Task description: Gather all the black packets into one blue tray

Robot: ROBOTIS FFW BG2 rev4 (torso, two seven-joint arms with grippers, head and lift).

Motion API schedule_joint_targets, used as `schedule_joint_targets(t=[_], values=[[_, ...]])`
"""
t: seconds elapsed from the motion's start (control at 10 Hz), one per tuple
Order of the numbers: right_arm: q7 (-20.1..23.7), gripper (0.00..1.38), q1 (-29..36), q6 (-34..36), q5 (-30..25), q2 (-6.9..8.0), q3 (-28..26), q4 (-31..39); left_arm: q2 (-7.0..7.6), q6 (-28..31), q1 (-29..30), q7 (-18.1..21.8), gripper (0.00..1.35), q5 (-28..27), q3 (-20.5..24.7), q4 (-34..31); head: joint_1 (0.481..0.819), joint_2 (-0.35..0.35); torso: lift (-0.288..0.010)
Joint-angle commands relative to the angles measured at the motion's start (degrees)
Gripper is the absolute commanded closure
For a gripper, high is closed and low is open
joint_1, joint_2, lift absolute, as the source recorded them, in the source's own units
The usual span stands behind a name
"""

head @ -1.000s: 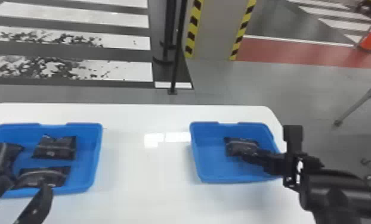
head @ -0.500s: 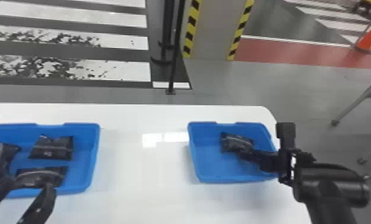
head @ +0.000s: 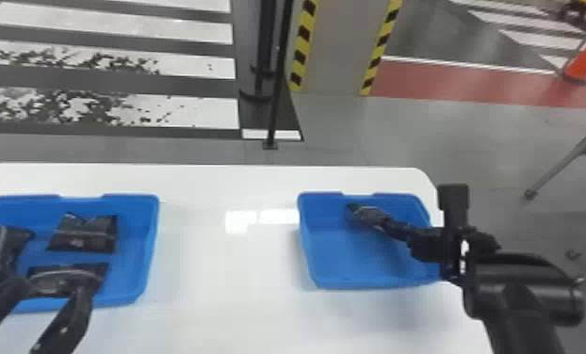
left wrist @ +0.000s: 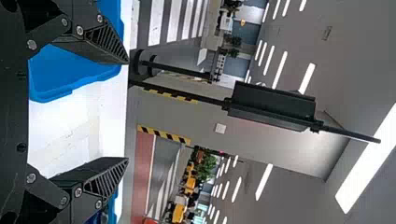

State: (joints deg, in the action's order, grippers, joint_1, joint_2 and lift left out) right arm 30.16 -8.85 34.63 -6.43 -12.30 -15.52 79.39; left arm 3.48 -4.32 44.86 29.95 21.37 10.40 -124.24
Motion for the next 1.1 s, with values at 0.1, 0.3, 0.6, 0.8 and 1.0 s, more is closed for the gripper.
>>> schedule_joint_targets(t=[0.1, 0.3, 0.6, 0.8, 1.0], values=[[0.51, 1.28, 6.03, -1.02, 0.15, 0.34, -1.27, 8.85, 0.12, 0.23, 0.0, 0.63, 0.32, 0.57, 0.0, 0.0, 0.695, -0.211, -0.11], [0.51, 1.28, 14.61, -0.32, -2.03, 2.45, -4.93, 23.33, 0.56, 0.52, 0.14, 0.9, 0.32, 1.48, -0.46, 0.0, 0.695, -0.221, -0.11], [0.69, 1.28, 26.14, -0.32, -0.08, 3.77, -0.81, 42.6, 1.7, 3.05, -1.69, 1.6, 0.32, 3.08, -2.97, 0.0, 0.695, -0.236, -0.11], [1.39, 1.28, 30.92, -1.45, 3.0, 4.21, 4.44, 50.05, 1.97, 5.72, -3.1, 1.95, 0.32, 4.23, -4.57, 0.0, 0.695, -0.187, -0.11], [2.36, 1.28, 33.31, -2.29, 5.06, 4.3, 8.9, 54.27, 2.32, 9.09, -4.64, 2.48, 0.32, 6.4, -6.28, 0.0, 0.695, -0.1, -0.11]])
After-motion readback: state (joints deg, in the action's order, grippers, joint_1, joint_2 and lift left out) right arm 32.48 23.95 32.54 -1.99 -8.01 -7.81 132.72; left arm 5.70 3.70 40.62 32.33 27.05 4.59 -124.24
